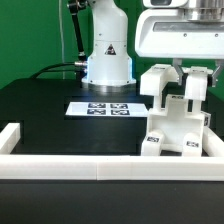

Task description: Assemble chair

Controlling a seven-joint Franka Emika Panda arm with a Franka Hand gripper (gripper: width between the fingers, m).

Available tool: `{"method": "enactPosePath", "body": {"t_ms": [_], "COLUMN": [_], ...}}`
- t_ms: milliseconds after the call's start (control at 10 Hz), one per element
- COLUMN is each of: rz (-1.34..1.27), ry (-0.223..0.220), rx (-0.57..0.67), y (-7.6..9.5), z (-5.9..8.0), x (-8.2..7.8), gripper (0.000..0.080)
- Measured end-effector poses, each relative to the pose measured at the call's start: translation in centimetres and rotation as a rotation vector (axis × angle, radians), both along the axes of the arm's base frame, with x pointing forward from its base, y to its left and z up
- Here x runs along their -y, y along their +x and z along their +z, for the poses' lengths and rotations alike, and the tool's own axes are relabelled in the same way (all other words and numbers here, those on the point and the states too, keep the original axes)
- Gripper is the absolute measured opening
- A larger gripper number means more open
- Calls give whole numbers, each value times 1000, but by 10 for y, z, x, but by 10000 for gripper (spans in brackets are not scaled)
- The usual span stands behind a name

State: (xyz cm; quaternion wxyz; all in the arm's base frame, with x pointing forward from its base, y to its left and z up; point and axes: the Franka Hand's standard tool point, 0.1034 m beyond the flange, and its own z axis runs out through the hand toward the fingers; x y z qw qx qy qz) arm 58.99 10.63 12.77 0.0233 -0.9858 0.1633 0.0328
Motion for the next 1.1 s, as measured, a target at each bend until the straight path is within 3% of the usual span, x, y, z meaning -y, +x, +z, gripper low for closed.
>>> {"method": "enactPosePath", "body": {"t_ms": [400, 1100], "rz": [3, 14], "ry": [0, 0], "rx": [-6, 2], "y": [-9, -7], "z": [0, -1], "x": [-1, -6], "gripper": [290, 291]}}
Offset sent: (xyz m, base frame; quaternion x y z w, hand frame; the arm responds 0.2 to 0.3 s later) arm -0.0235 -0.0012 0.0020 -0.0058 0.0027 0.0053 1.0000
